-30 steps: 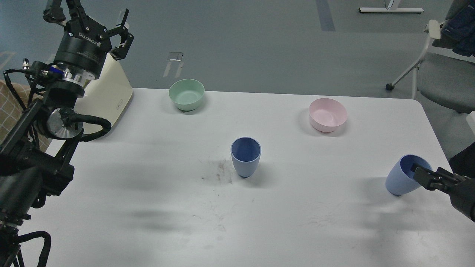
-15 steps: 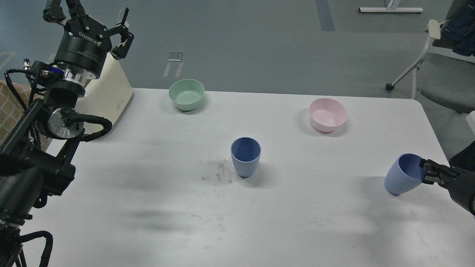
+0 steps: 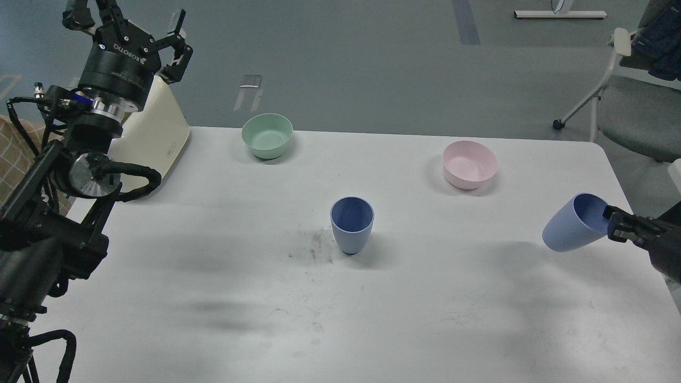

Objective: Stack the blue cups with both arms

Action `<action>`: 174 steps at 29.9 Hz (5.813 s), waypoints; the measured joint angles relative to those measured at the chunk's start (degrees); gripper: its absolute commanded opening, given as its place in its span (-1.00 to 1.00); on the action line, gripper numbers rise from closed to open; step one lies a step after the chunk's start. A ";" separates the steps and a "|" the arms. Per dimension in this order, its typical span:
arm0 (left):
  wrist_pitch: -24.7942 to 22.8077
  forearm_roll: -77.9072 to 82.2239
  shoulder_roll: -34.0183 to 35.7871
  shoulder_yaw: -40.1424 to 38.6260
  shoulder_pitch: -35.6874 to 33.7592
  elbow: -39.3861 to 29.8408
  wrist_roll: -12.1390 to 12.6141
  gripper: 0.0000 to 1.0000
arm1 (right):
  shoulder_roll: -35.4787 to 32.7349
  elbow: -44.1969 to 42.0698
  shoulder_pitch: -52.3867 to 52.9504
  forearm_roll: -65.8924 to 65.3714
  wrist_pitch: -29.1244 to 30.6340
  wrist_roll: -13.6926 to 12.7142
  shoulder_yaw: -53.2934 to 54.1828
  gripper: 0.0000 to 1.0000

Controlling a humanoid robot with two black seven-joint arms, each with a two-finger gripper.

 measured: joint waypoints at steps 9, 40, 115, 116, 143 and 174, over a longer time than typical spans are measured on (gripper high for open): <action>-0.07 -0.06 0.11 -0.10 0.13 -0.02 0.11 0.94 | -2.09 3.79 16.47 4.83 0.00 -0.13 -1.17 -1.00; -0.56 -0.09 0.00 -0.19 -0.37 -0.11 -0.04 0.94 | 17.05 1.08 48.65 -0.58 0.04 -4.03 -51.24 -1.00; -0.88 0.00 -1.09 -0.15 -0.36 0.08 -0.10 0.94 | 16.14 -1.51 43.42 -1.73 0.05 -4.03 -53.56 -0.32; -0.88 0.00 -1.12 -0.15 -0.36 0.08 -0.10 0.94 | 16.14 -1.53 43.36 -1.74 0.05 -4.03 -53.56 -0.31; -0.95 -0.01 -0.33 -0.11 -0.36 0.00 -0.16 0.95 | 17.79 -1.32 42.86 -0.57 -0.01 -3.58 -25.68 1.00; -8.95 0.07 1.88 0.09 -5.26 11.69 4.15 0.95 | 15.91 -34.19 28.42 72.21 0.01 -3.37 22.23 1.00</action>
